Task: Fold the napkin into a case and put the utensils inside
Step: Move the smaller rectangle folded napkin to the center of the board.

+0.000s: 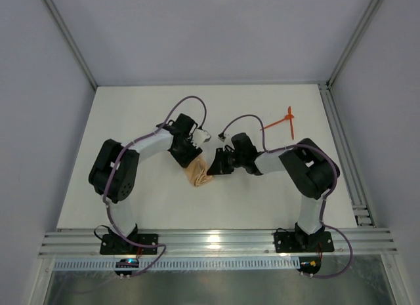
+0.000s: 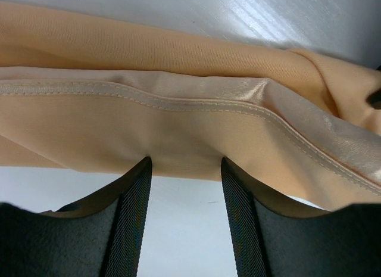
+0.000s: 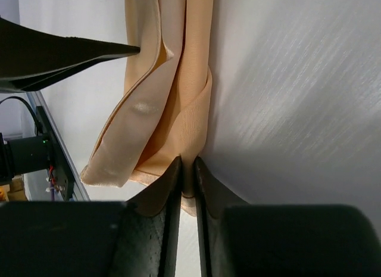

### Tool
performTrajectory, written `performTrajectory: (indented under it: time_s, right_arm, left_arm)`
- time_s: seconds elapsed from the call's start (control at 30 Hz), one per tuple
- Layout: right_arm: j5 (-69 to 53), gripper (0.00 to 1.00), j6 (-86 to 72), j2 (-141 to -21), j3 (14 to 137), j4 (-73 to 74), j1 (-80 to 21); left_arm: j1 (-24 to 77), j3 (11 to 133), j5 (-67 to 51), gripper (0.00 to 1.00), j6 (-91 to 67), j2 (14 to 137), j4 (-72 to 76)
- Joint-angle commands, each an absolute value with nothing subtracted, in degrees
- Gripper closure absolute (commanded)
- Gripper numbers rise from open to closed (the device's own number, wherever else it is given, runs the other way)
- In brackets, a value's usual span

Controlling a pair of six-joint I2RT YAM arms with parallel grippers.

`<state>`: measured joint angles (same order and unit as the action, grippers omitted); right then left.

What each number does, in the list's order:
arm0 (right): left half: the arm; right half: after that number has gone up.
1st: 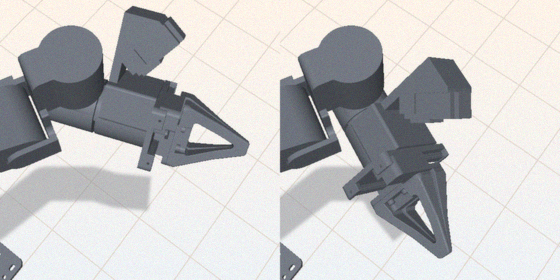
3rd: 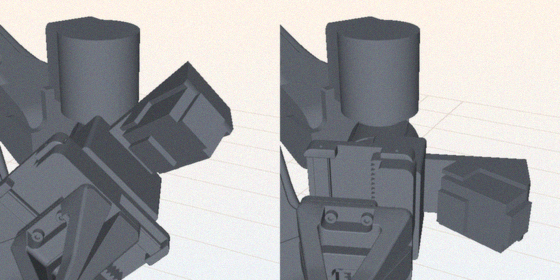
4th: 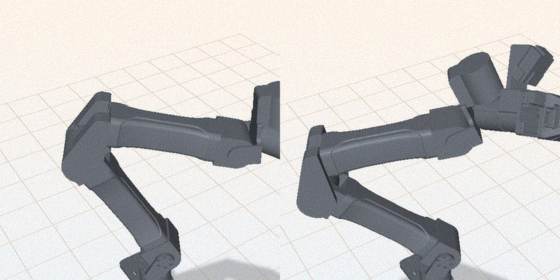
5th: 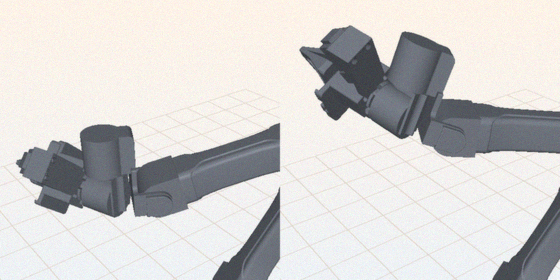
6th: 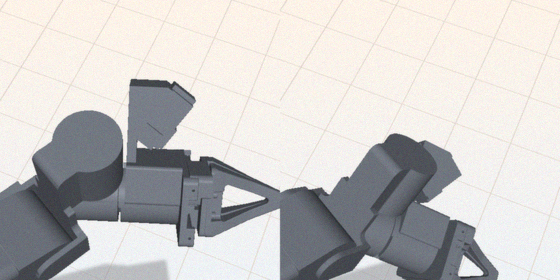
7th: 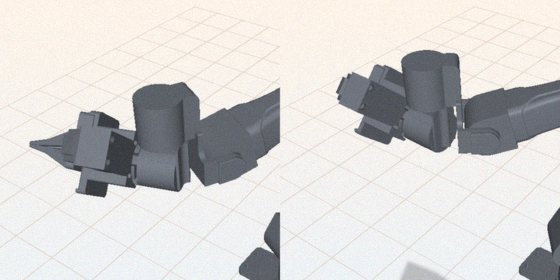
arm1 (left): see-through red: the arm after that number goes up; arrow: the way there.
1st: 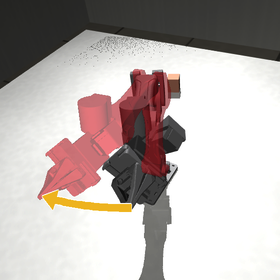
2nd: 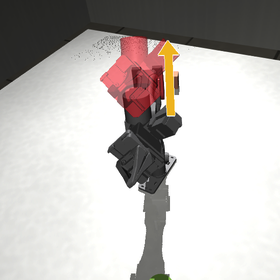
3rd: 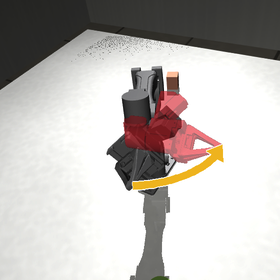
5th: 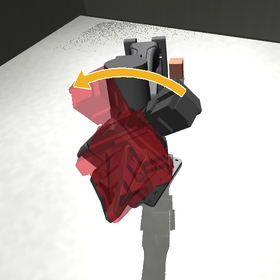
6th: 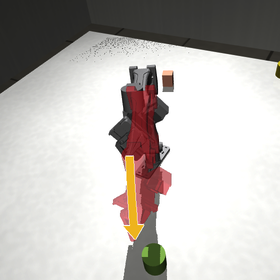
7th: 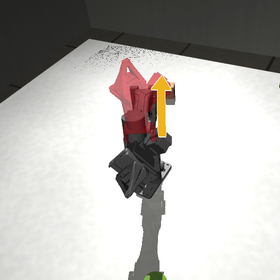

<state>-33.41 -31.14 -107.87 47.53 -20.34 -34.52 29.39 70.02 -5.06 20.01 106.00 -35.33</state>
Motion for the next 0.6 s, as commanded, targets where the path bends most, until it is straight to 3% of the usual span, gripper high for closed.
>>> performTrajectory:
  time_s: [0.0, 0.37, 0.57]
  right_arm:
    - [-32.79, 0.84, -34.97, -108.63, 45.27, -26.63, -37.08]
    - [-25.84, 0.87, -49.47, -110.04, 37.27, -42.87, -45.96]
    - [-25.66, 0.73, -49.84, -107.41, 35.07, -42.11, -46.84]
  left_arm:
    - [29.09, 70.75, -12.62, 0.47, 21.09, 103.72, -34.88]
    - [29.09, 68.29, -17.67, 0.45, 25.66, 103.09, -45.26]
    - [29.00, 67.32, -22.06, 0.45, 25.75, 101.43, -46.67]
